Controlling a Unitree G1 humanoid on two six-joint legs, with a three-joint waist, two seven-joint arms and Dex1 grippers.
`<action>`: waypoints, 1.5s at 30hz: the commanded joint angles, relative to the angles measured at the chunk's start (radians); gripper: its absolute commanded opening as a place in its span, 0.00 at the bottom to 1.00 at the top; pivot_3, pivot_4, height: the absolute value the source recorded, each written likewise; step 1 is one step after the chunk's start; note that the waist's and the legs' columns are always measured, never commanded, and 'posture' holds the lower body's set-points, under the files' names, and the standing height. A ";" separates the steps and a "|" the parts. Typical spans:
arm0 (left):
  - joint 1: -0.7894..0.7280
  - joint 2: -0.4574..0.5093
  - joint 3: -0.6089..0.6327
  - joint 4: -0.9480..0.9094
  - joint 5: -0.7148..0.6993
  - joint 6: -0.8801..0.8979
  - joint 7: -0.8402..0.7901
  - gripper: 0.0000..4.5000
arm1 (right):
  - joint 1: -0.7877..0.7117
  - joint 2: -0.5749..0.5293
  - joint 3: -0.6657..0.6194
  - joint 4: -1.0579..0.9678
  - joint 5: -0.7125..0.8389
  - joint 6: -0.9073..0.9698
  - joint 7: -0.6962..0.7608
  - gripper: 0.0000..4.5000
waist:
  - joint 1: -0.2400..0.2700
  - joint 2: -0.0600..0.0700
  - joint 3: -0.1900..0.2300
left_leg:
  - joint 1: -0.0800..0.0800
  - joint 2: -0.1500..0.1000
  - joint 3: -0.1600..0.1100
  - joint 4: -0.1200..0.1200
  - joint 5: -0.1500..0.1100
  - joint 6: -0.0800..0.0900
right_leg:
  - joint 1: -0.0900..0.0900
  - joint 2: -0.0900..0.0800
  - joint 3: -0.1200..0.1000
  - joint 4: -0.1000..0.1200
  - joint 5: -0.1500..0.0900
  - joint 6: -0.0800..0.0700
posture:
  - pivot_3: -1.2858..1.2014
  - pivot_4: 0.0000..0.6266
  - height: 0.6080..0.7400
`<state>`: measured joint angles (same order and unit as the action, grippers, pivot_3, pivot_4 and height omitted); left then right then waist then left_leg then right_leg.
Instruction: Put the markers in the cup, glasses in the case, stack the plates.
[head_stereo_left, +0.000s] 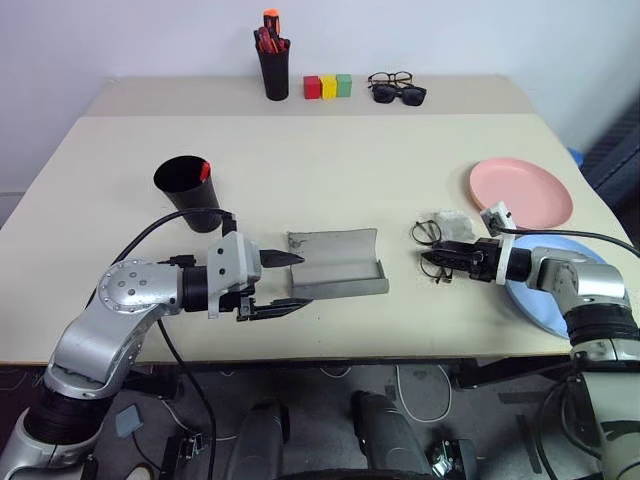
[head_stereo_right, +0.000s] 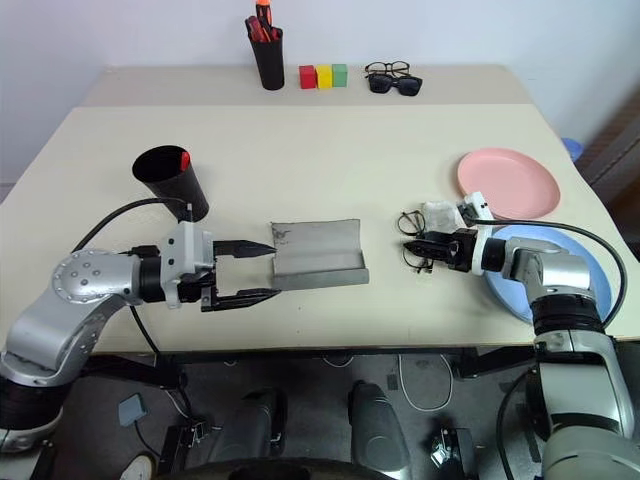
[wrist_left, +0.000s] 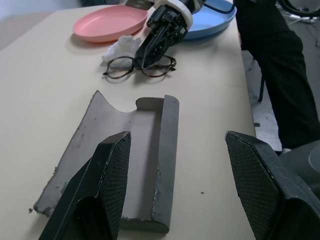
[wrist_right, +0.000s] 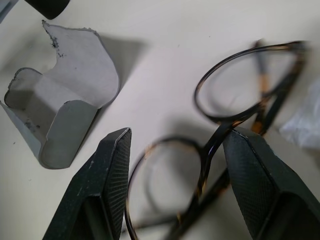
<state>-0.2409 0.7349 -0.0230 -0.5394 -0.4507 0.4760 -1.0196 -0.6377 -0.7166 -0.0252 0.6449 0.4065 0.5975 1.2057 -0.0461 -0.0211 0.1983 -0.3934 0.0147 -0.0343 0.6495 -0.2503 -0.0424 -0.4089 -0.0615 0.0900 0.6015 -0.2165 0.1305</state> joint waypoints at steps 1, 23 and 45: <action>-0.003 0.038 0.017 -0.050 -0.056 0.079 0.007 0.68 | -0.039 0.006 -0.003 0.036 -0.021 -0.027 0.024 0.64 | -0.001 0.000 0.000 | 0.000 0.000 0.000 0.000 0.000 0.000 | 0.000 0.000 0.000 0.000 0.000 0.000 | 0.52 0.24 1.00; -0.076 0.050 -0.065 0.023 -0.107 0.094 -0.061 1.00 | -0.042 -0.011 -0.026 0.048 -0.061 -0.054 0.046 0.58 | -0.002 0.000 0.000 | 0.000 0.000 0.000 0.000 0.000 0.000 | 0.000 0.000 0.000 0.000 0.000 0.000 | 0.52 0.24 1.00; -0.062 0.017 -0.058 0.043 -0.085 0.046 -0.047 1.00 | -0.076 0.059 -0.083 -0.301 0.067 -0.064 0.070 0.01 | -0.015 0.001 0.000 | 0.001 0.000 0.000 -0.001 0.000 0.000 | 0.000 0.001 0.001 0.001 0.000 0.000 | 0.52 0.24 1.00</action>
<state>-0.3116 0.7501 -0.1035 -0.4780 -0.5327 0.5535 -1.0622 -0.6806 -0.6751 -0.0821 0.4308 0.4208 0.5578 1.2614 -0.0615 -0.0203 0.1987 -0.3925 0.0150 -0.0342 0.6488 -0.2503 -0.0424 -0.4093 -0.0607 0.0905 0.6027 -0.2166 0.1305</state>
